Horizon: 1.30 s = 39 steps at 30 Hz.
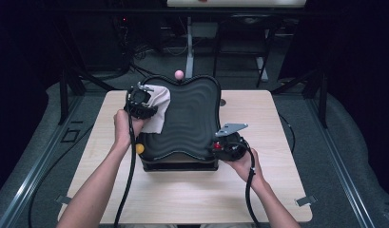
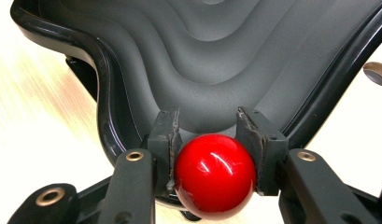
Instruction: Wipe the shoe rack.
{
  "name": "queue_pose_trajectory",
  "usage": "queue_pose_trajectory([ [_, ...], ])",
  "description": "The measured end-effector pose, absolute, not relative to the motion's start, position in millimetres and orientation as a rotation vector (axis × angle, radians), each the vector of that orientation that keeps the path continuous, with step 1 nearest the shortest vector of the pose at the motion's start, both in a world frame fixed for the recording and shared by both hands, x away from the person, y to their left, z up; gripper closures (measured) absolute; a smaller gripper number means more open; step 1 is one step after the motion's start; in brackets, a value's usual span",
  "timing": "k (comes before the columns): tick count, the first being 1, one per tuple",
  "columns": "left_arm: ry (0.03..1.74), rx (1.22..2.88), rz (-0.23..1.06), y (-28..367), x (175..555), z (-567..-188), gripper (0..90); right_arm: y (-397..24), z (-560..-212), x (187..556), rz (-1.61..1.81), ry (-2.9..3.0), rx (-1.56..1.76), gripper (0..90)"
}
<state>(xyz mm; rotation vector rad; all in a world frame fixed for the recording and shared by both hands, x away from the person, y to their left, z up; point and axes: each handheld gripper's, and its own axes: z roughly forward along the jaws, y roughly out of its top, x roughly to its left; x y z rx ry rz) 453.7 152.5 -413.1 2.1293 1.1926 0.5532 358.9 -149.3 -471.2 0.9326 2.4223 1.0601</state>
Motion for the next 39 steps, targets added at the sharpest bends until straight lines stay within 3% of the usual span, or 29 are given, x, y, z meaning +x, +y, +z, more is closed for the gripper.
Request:
queue_pose_trajectory([
  [39, 1.167, 2.158, 0.494, 160.2, 394.9, -445.5, 82.5, -149.1, -471.7, 358.9, 1.063, 2.419, 0.934, 59.7],
])
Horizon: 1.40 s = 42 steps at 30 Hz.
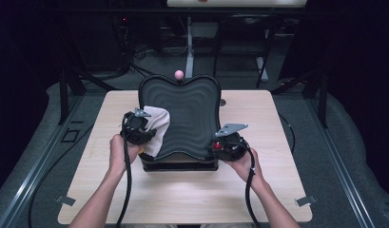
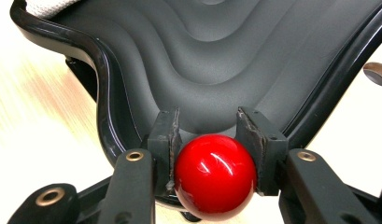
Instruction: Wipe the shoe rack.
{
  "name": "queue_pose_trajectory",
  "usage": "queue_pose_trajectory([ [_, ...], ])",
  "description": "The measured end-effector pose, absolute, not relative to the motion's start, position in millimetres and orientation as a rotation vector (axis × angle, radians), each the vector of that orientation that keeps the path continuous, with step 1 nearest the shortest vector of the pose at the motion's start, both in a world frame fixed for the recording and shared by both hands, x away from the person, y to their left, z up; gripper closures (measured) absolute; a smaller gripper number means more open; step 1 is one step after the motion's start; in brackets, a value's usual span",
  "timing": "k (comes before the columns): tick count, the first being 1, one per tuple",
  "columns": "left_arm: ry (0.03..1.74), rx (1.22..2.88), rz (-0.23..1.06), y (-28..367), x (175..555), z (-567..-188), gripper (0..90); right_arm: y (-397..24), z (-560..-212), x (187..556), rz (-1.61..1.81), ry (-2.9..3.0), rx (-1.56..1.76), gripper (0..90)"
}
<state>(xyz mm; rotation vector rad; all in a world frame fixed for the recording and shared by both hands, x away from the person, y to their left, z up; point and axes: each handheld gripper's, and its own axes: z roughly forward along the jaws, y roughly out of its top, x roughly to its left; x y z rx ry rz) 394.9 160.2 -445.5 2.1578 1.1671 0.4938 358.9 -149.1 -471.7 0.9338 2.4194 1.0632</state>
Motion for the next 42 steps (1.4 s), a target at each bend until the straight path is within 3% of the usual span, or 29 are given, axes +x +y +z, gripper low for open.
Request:
queue_pose_trajectory([
  [42, 1.117, 2.231, 0.505, 146.1, 373.5, -454.6, 82.8, -149.3, -472.5, 359.8, 1.077, 2.419, 0.928, 59.8],
])
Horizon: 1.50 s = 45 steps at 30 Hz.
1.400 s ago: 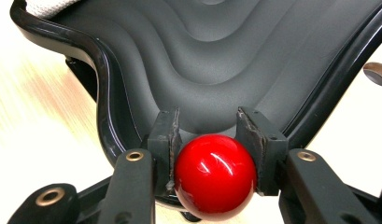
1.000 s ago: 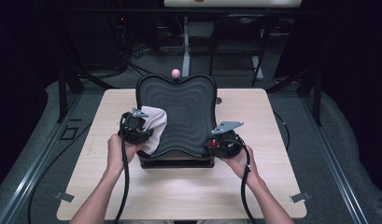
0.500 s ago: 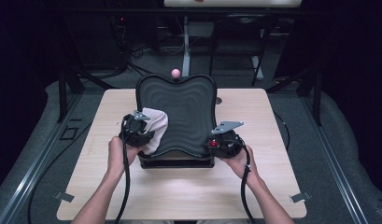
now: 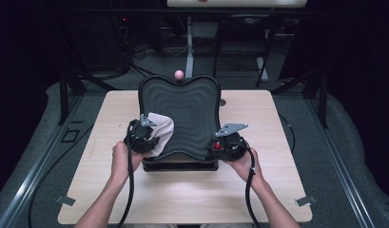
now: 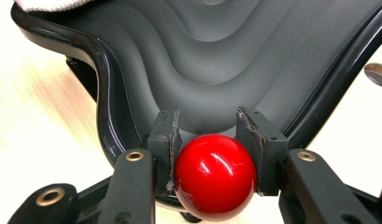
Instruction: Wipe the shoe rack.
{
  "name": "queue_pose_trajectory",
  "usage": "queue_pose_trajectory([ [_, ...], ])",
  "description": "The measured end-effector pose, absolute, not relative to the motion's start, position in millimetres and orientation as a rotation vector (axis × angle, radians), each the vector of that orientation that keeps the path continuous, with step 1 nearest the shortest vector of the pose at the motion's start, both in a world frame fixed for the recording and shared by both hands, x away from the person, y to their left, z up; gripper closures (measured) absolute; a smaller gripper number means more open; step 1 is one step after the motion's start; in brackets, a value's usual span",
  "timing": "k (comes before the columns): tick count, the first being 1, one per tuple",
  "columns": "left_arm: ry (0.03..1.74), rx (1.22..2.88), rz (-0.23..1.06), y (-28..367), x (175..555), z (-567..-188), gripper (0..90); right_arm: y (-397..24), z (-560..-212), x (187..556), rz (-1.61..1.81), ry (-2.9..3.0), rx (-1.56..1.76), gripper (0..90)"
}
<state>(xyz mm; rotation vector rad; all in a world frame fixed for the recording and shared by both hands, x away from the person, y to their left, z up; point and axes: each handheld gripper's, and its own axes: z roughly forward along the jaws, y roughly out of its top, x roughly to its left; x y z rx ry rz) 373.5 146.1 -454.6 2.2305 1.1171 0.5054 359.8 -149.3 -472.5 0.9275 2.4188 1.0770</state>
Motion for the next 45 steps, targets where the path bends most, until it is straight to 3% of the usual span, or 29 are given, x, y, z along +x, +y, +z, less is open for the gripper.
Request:
queue_pose_trajectory([
  [16, 1.059, 2.270, 0.373, 133.0, 364.8, -462.0, 83.0, -149.3, -472.4, 359.8, 1.074, 2.421, 0.927, 59.8],
  [27, 1.058, 2.275, 0.411, 128.0, 368.0, -460.5, 83.0, -148.7, -472.2, 360.3, 1.067, 2.421, 0.929, 59.8],
  [37, 1.080, 2.274, 0.470, 120.2, 391.9, -446.0, 82.9, -147.5, -471.9, 360.6, 1.059, 2.424, 0.924, 59.8],
  [45, 1.136, 2.235, 0.450, 116.5, 432.3, -426.4, 82.9, -147.7, -472.0, 360.9, 1.062, 2.427, 0.922, 59.9],
])
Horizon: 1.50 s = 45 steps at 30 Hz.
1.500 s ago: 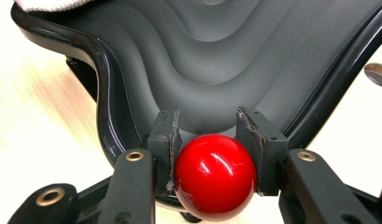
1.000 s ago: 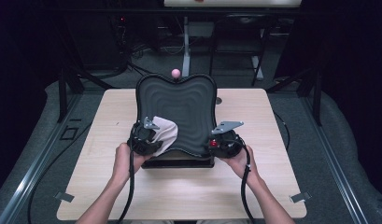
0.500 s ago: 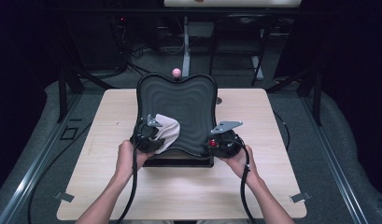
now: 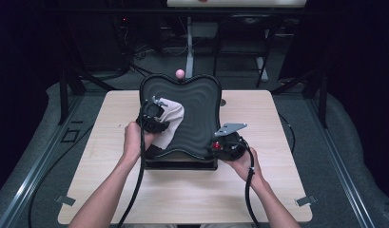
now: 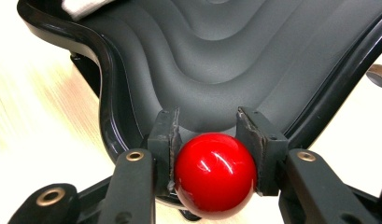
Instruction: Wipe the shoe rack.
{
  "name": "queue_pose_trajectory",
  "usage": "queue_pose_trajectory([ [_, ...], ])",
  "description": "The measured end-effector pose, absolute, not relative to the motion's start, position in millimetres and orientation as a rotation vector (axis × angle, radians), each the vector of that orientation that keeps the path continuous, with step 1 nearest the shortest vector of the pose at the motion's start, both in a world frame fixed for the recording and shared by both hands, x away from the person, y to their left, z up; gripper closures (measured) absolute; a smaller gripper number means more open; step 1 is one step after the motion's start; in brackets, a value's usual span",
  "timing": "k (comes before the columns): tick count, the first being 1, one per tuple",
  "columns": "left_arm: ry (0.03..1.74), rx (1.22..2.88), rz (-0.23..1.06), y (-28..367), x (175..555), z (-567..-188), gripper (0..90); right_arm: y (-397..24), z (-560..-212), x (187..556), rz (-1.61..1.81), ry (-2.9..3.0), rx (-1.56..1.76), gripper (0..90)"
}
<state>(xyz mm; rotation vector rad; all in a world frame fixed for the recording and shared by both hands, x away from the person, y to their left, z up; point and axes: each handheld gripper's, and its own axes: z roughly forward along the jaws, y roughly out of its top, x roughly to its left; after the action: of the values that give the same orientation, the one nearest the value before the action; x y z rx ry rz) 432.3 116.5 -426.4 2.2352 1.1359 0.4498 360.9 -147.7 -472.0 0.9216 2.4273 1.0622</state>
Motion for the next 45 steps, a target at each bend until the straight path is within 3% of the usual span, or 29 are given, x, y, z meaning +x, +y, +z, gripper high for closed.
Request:
queue_pose_trajectory([
  [21, 1.186, 2.207, 0.471, 100.0, 489.6, -393.3, 82.5, -148.8, -472.1, 361.4, 1.072, 2.434, 0.914, 59.8],
  [45, 1.153, 2.207, 0.441, 87.1, 481.6, -398.1, 82.5, -150.0, -475.0, 360.1, 1.101, 2.411, 0.884, 59.7],
])
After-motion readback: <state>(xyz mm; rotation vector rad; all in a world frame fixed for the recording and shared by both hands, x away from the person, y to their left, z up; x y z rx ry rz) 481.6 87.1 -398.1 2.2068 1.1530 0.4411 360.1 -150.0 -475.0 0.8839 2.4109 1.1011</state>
